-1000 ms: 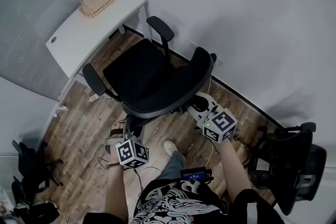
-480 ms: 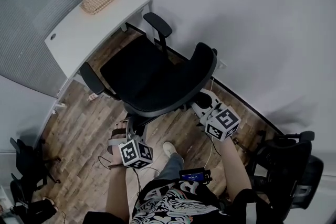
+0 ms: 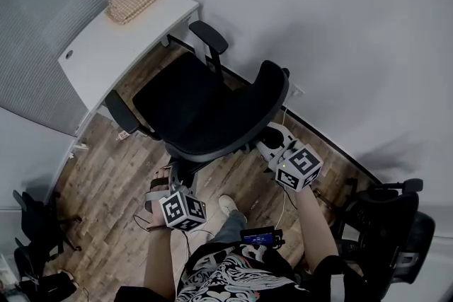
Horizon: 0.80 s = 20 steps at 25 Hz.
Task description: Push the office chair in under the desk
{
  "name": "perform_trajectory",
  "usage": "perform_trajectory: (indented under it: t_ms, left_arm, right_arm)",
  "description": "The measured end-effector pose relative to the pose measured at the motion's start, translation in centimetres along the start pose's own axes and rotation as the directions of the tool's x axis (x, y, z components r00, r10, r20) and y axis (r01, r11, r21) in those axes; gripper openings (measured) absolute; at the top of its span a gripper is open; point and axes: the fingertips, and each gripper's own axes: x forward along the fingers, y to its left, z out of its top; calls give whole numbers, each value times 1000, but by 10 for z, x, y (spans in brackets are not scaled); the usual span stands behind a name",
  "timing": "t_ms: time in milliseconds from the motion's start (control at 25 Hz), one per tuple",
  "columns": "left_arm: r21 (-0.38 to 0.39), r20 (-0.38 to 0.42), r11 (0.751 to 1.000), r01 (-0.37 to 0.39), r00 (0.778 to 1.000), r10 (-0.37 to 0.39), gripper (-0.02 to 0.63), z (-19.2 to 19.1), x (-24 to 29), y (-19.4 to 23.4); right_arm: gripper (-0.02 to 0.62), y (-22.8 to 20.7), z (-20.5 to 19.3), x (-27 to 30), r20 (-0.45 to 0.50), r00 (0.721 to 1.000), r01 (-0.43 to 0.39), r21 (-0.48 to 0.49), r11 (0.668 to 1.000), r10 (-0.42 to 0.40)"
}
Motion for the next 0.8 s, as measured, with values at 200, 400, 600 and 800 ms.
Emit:
perform_trajectory:
  t_ms: [200, 400, 600, 800]
  left_arm:
    - [0, -3, 1000, -18, 1000, 18, 126, 7, 6, 3]
    - [-10, -11, 1000, -23, 1000, 23, 125, 12, 10, 5]
    - [-26, -16, 1000, -15, 1000, 15, 126, 19, 16, 5]
    - [-26, -21, 999, -33, 999, 32, 126, 26, 21, 5]
  right_arm:
    - [106, -12, 3, 3, 10, 1000, 14, 9, 1000, -15]
    - [104, -21, 6, 6, 13, 1000, 11, 13, 1000, -11]
    - [104, -31, 7, 7, 13, 1000, -2, 13, 1000, 2]
    - [104, -41, 9, 8, 9, 1000, -17, 15, 1000, 17]
